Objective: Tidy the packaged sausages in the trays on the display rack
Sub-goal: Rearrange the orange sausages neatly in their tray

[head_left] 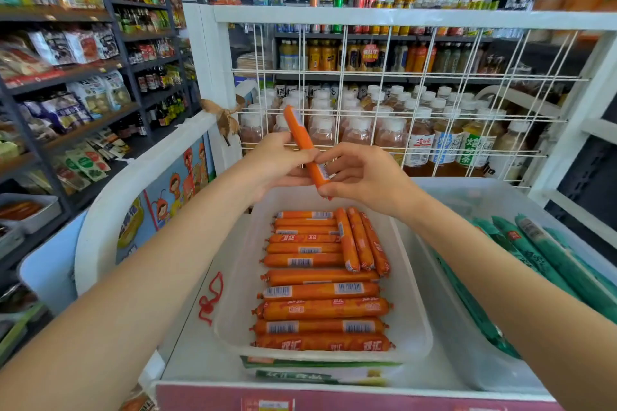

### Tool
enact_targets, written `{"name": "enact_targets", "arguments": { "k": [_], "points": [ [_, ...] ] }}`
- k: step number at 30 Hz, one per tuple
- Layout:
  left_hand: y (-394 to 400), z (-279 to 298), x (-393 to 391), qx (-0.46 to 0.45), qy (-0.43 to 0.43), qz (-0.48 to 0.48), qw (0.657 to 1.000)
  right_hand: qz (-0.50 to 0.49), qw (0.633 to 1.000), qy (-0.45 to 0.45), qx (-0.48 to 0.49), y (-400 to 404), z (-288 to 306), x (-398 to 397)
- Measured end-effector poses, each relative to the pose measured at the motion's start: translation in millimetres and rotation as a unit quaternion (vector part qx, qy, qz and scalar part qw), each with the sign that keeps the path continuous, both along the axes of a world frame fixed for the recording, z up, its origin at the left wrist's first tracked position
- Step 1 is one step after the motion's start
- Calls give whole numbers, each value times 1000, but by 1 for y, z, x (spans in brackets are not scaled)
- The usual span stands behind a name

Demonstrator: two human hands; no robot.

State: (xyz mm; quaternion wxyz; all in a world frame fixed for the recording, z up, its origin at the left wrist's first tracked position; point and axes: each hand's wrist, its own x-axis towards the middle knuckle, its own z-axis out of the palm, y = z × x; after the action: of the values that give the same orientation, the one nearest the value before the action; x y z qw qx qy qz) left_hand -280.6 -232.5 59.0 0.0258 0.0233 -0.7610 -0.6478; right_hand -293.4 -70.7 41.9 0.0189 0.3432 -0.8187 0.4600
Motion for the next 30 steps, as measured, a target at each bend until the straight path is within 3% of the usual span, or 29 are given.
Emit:
{"name": "enact_targets", "arguments": {
  "k": [7, 17, 23, 30],
  "points": [
    [-9, -1, 6, 101, 3, 2, 995, 37, 999, 8, 24, 1, 4, 4],
    [-6, 2, 6, 76, 28, 31, 996, 10, 993, 117, -15, 2, 7, 5],
    [-2, 6, 12, 140, 4, -28, 990, 7, 995, 80, -55, 7, 8, 4],
    [2, 6, 14, 134, 20, 14, 991, 20, 997, 47, -53, 11, 14, 6]
  ]
}}
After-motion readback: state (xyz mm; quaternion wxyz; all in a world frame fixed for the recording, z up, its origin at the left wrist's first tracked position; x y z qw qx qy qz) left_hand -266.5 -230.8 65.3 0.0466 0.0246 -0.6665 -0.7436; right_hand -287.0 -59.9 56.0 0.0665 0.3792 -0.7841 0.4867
